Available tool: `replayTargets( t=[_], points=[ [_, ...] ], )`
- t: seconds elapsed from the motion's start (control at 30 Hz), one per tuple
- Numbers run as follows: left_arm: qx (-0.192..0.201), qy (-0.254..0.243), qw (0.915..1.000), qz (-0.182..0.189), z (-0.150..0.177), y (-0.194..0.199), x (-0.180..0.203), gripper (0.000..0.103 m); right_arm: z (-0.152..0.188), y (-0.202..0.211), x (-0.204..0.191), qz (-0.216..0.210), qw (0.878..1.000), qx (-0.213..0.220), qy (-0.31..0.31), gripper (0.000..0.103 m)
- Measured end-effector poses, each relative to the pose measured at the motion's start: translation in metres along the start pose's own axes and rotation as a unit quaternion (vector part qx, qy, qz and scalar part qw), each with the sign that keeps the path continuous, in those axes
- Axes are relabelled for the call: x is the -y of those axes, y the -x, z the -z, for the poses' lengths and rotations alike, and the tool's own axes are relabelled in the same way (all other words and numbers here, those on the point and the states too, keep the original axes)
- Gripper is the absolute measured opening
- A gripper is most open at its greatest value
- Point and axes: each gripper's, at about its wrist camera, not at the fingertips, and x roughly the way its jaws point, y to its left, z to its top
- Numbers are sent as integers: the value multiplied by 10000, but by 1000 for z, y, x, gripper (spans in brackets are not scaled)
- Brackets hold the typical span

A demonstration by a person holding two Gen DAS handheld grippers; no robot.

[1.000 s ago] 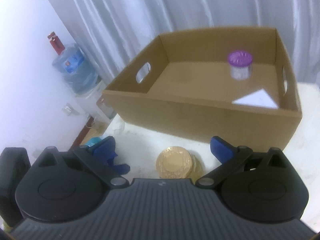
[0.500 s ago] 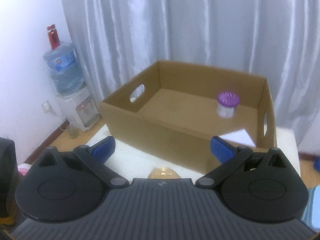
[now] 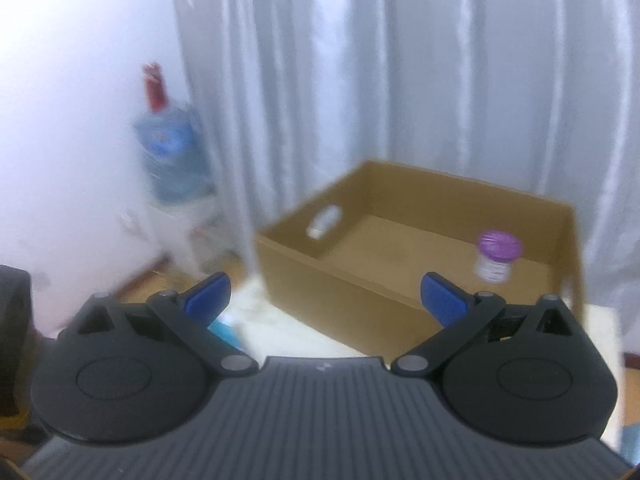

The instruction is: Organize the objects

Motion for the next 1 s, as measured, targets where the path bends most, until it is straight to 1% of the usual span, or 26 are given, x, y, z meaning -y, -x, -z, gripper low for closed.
replayTargets(
  t=[0.1,0.17,0.23,0.27,0.33,0.43,0.47,0.57,0.67,0.73,0.87,1.0],
  points=[
    [24,-285,9975,-650,-1,25,-22,103,-4,5,5,-305,9992,74,-243,102],
    [4,-430,9943,-971,-2,38,-37,103,-5,10,9,-348,9986,135,-373,102],
    [-9,-539,9917,-1168,-4,45,-44,103,-3,14,15,-291,9982,170,-496,102],
    [-4,-585,9910,-1203,-5,45,-43,103,-2,16,18,-259,9980,183,-548,102],
    [2,-648,9921,-1074,-6,39,-36,103,4,18,27,-180,9974,169,-683,102],
    [-69,-873,9948,-526,-4,16,-5,103,11,15,40,-117,9961,22,-874,102],
    [-100,-1045,9939,-342,-1,4,12,103,13,14,44,-89,9959,-22,-897,102],
    [-279,-1390,9899,-3,6,-27,49,102,19,7,54,-6,9959,-193,-888,102],
    [-376,-1506,9875,262,11,-52,72,102,25,-5,61,-31,9950,-506,-864,102],
    [-462,-1552,9862,339,13,-65,80,100,30,-16,63,-79,9937,-759,-818,102],
    [-597,-1724,9829,251,19,-93,91,92,45,-43,68,-220,9879,-1250,-894,102],
    [-706,-1599,9841,314,21,-108,87,85,58,-65,71,-271,9808,-1682,-950,100]
  ],
)
